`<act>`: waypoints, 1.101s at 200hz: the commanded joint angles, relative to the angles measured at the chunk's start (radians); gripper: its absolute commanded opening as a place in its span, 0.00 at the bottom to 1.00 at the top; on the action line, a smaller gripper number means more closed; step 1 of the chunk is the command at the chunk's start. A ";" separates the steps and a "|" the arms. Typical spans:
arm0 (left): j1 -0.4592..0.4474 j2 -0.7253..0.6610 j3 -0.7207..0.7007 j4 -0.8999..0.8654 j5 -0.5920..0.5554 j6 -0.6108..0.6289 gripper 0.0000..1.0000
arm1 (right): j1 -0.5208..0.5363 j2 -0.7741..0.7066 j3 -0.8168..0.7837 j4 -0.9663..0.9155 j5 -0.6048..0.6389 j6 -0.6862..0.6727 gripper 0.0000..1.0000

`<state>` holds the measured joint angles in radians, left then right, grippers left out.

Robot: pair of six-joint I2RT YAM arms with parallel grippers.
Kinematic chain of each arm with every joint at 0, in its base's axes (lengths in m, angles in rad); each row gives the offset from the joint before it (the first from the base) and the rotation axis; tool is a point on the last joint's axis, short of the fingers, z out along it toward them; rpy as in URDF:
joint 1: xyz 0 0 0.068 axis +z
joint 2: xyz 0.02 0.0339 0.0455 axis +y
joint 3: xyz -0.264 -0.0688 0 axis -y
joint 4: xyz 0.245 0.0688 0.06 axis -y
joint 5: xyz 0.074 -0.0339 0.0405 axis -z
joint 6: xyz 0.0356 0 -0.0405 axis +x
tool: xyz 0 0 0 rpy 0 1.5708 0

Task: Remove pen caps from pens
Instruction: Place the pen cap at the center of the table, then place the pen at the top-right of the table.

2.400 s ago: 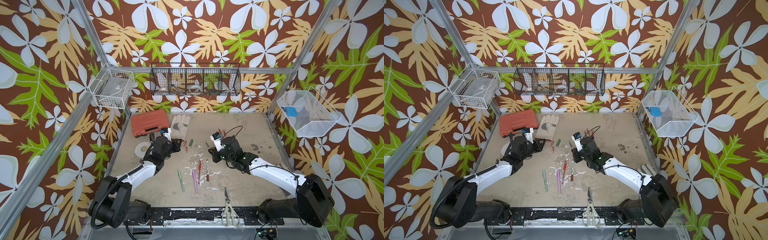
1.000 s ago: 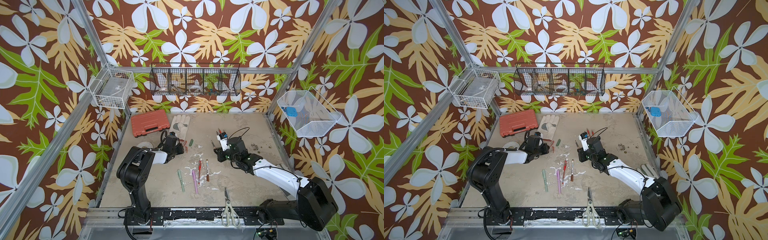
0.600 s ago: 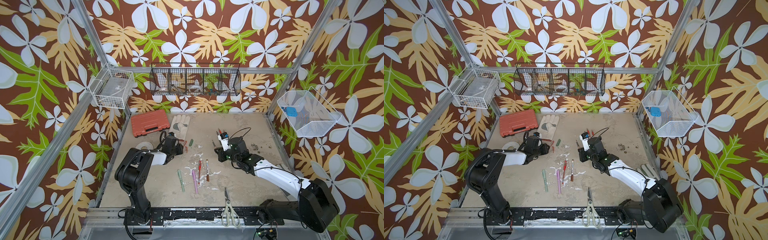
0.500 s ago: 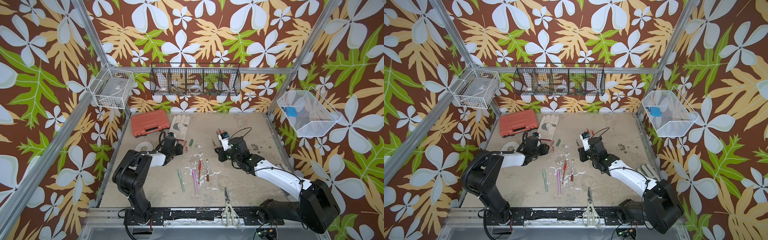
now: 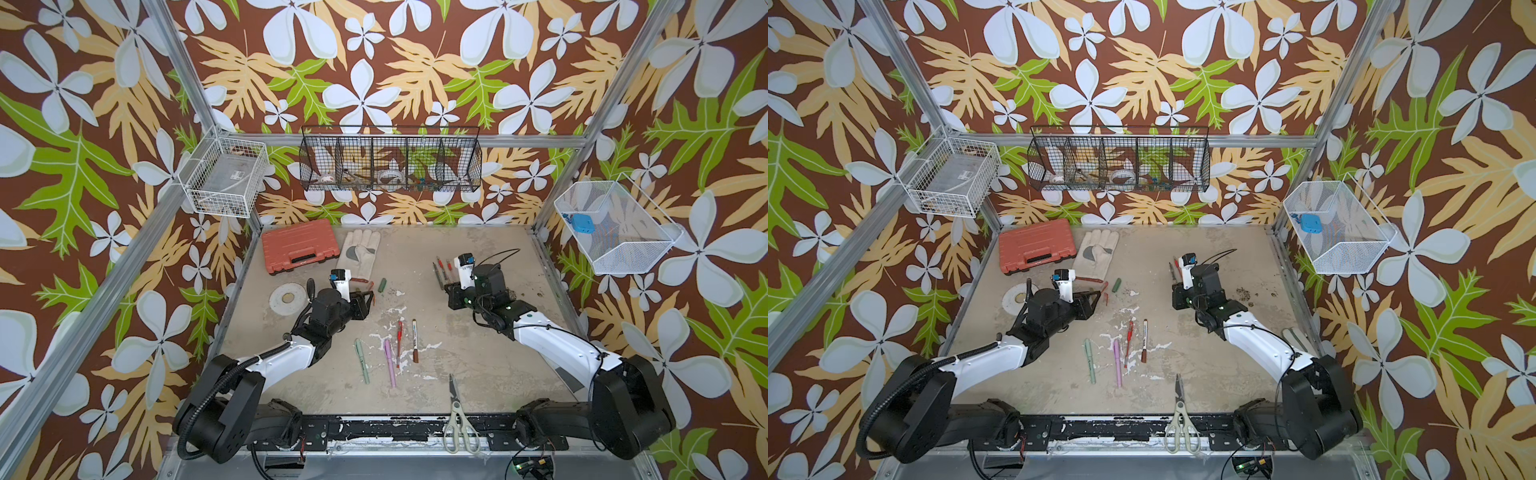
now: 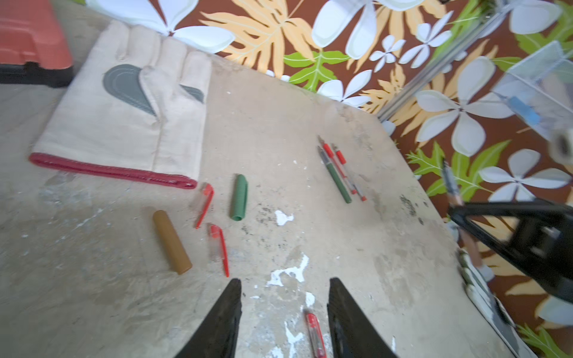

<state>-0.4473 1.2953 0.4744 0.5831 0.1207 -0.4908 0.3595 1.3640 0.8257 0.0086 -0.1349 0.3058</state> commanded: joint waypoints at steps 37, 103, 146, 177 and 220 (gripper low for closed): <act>-0.029 0.020 -0.029 0.224 0.205 0.036 0.48 | -0.168 0.228 0.165 -0.050 -0.042 -0.034 0.00; -0.076 0.079 0.027 0.173 0.229 0.051 0.50 | -0.186 0.524 0.423 -0.176 0.059 -0.107 0.00; -0.077 0.077 0.029 0.171 0.233 0.052 0.50 | -0.187 0.673 0.534 -0.233 0.064 -0.141 0.02; -0.077 0.078 0.028 0.172 0.235 0.052 0.50 | -0.189 0.731 0.574 -0.258 0.082 -0.144 0.04; -0.078 0.077 0.027 0.173 0.235 0.053 0.50 | -0.189 0.758 0.569 -0.248 0.087 -0.130 0.17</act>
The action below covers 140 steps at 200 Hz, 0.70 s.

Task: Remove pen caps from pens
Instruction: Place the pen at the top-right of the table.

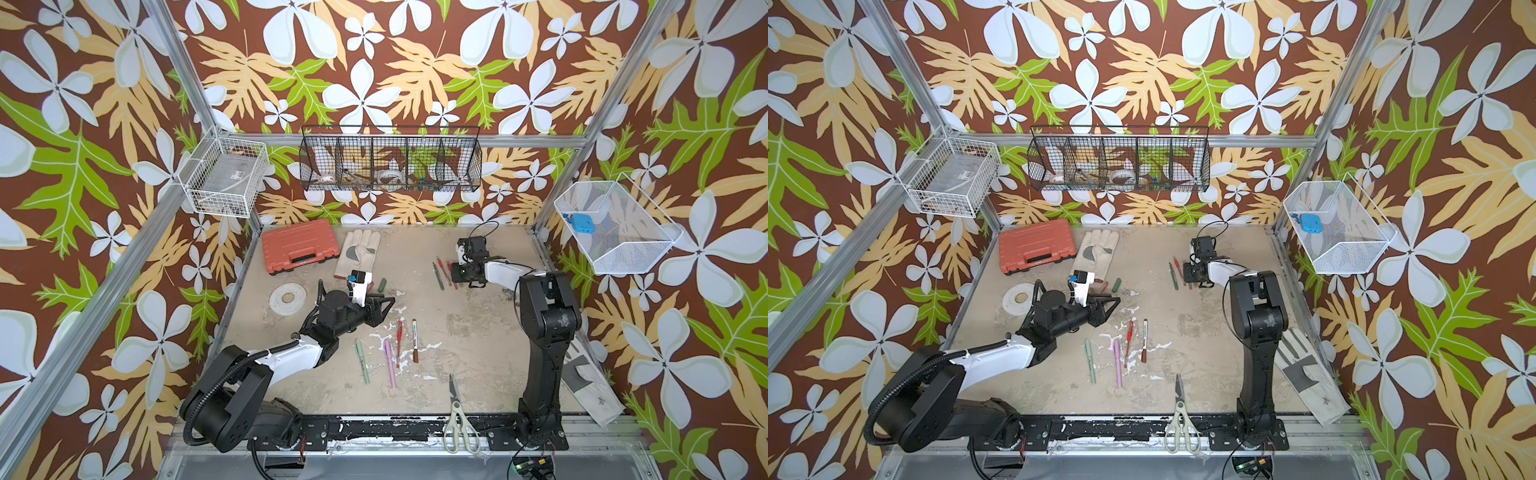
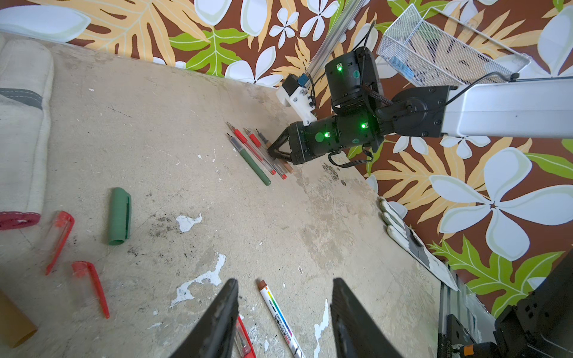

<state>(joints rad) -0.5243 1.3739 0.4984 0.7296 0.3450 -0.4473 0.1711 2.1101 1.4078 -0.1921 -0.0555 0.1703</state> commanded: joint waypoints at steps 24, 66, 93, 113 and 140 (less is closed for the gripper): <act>0.000 -0.002 0.003 0.027 0.013 0.009 0.50 | -0.001 -0.001 -0.019 -0.038 0.009 0.023 0.26; 0.000 -0.010 0.002 0.027 0.012 0.006 0.50 | 0.000 -0.051 -0.024 -0.050 0.022 0.026 0.30; 0.000 -0.025 -0.003 0.027 0.010 0.006 0.50 | 0.000 -0.148 -0.062 -0.033 -0.001 0.032 0.31; 0.000 -0.036 -0.003 0.022 0.006 0.006 0.50 | 0.004 -0.275 -0.141 0.006 -0.024 0.060 0.34; 0.000 -0.044 0.002 0.005 0.002 -0.003 0.50 | 0.050 -0.459 -0.268 0.041 -0.029 0.093 0.48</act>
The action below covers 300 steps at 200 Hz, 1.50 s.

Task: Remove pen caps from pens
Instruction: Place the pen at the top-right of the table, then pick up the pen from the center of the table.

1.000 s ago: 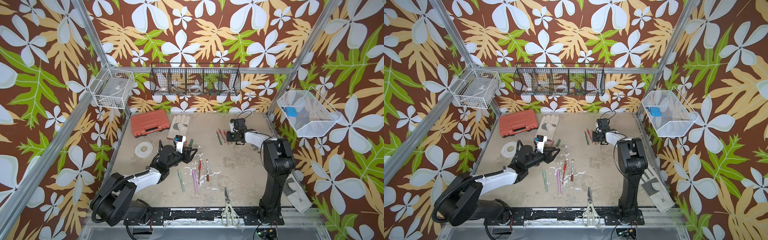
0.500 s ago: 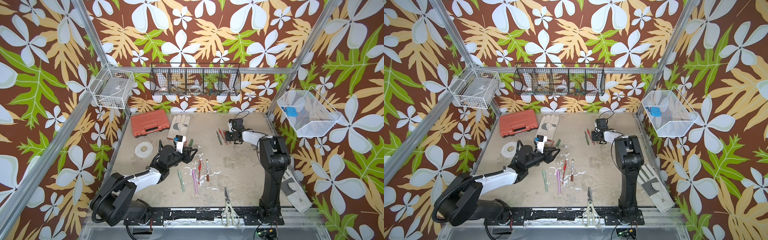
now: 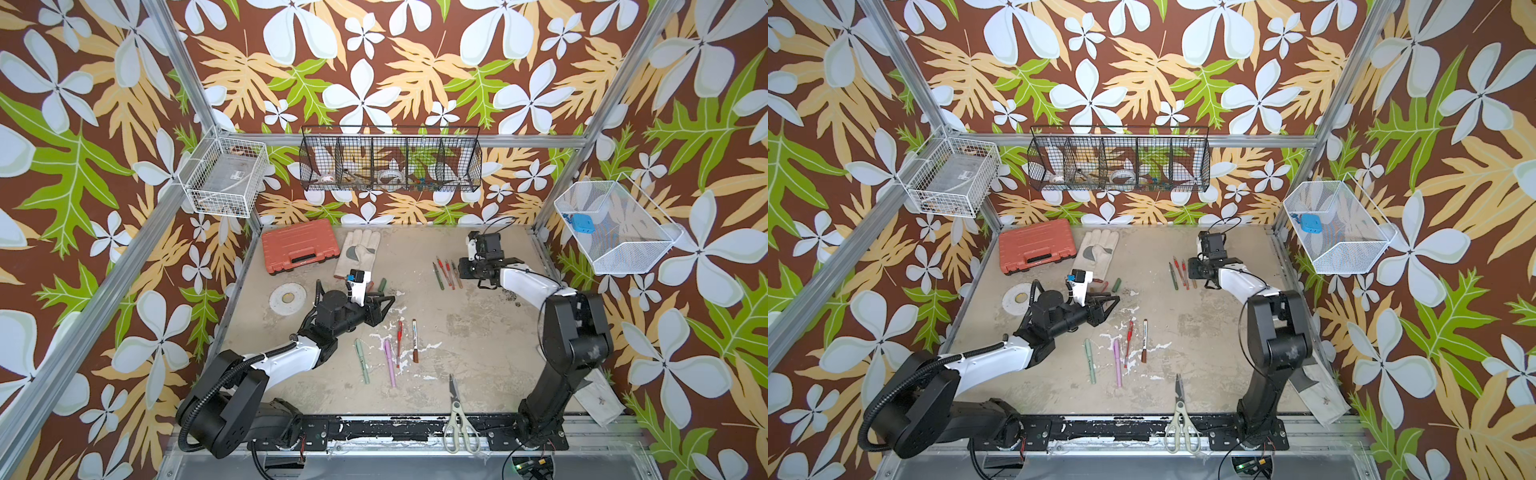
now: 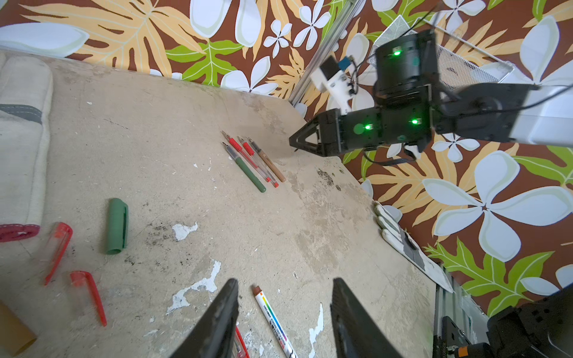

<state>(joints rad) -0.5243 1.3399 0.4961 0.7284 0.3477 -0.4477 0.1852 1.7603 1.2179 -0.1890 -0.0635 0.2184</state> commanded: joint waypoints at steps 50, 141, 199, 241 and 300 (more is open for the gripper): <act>-0.024 -0.169 -0.053 0.016 -0.015 -0.056 0.50 | 0.235 -0.417 -0.277 0.035 -0.037 0.068 0.48; -0.030 -0.320 -0.106 -0.305 -0.148 -0.078 0.49 | 0.634 -0.393 -0.390 0.040 0.084 0.142 0.47; -0.031 -0.312 -0.136 -0.316 -0.163 -0.048 0.49 | 0.807 -0.223 -0.336 0.033 0.283 0.260 0.47; -0.031 -0.292 -0.124 -0.347 -0.195 -0.041 0.49 | 0.822 -0.099 -0.307 0.062 0.284 0.289 0.44; -0.031 -0.272 -0.102 -0.408 -0.225 -0.034 0.49 | 0.839 -0.057 -0.316 0.072 0.278 0.297 0.35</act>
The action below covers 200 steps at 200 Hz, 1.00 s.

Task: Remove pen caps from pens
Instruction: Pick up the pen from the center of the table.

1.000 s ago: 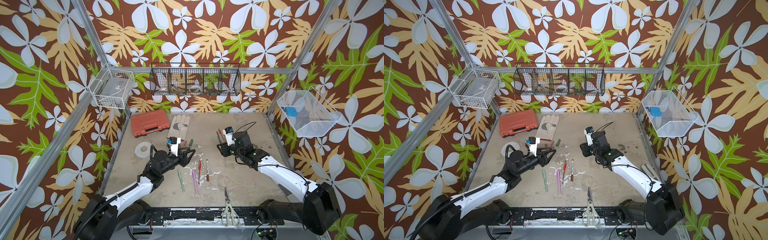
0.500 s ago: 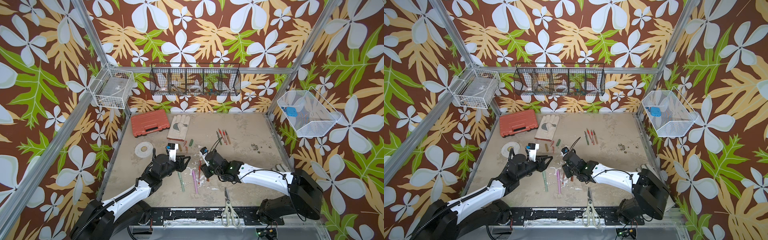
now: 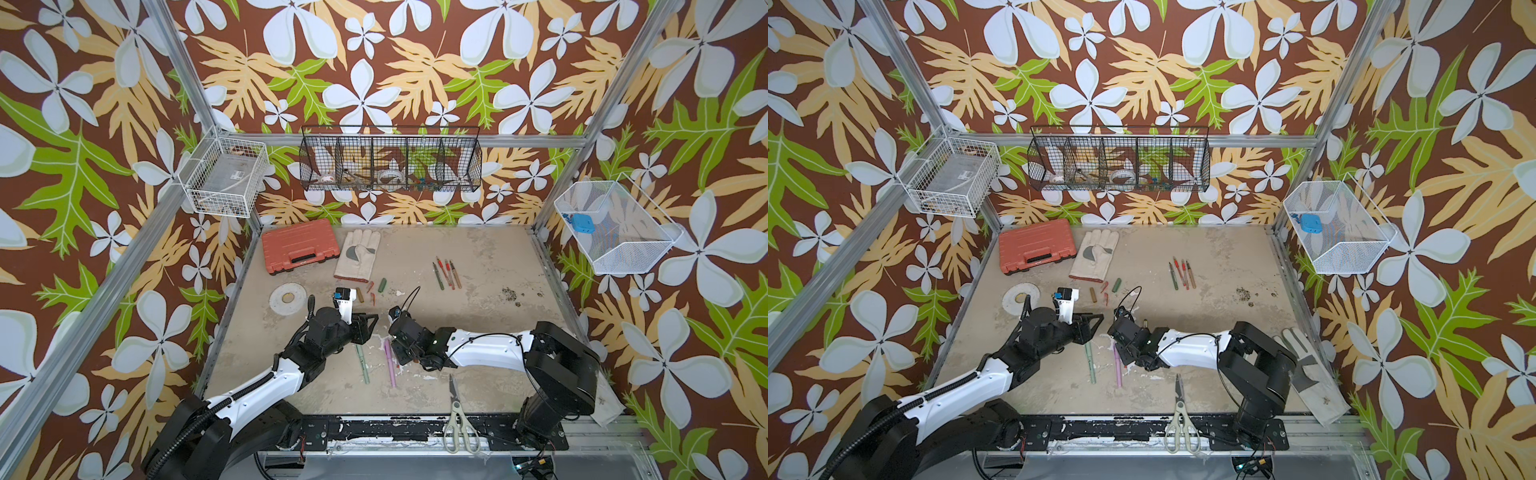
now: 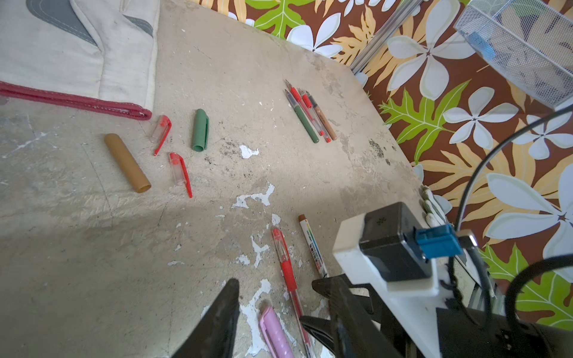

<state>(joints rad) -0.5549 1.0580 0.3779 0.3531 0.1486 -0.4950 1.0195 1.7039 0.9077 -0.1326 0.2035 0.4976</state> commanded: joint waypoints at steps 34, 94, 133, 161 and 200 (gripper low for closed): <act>0.000 0.037 0.030 -0.048 -0.011 0.014 0.49 | 0.005 0.014 -0.018 0.008 0.006 0.006 0.33; 0.001 0.036 0.032 -0.051 -0.004 0.016 0.49 | 0.005 0.052 -0.015 -0.002 0.009 -0.014 0.32; 0.000 0.027 0.031 -0.054 -0.006 0.017 0.48 | 0.005 0.050 -0.016 -0.013 0.010 -0.016 0.23; 0.000 0.011 0.026 -0.054 -0.021 0.021 0.48 | 0.005 0.040 -0.032 -0.009 0.010 -0.019 0.16; -0.001 0.005 0.021 -0.050 -0.035 0.019 0.48 | 0.004 0.040 -0.019 -0.015 0.019 -0.029 0.16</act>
<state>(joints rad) -0.5552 1.0649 0.4030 0.3107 0.1356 -0.4911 1.0233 1.7439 0.8833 -0.0990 0.2150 0.4847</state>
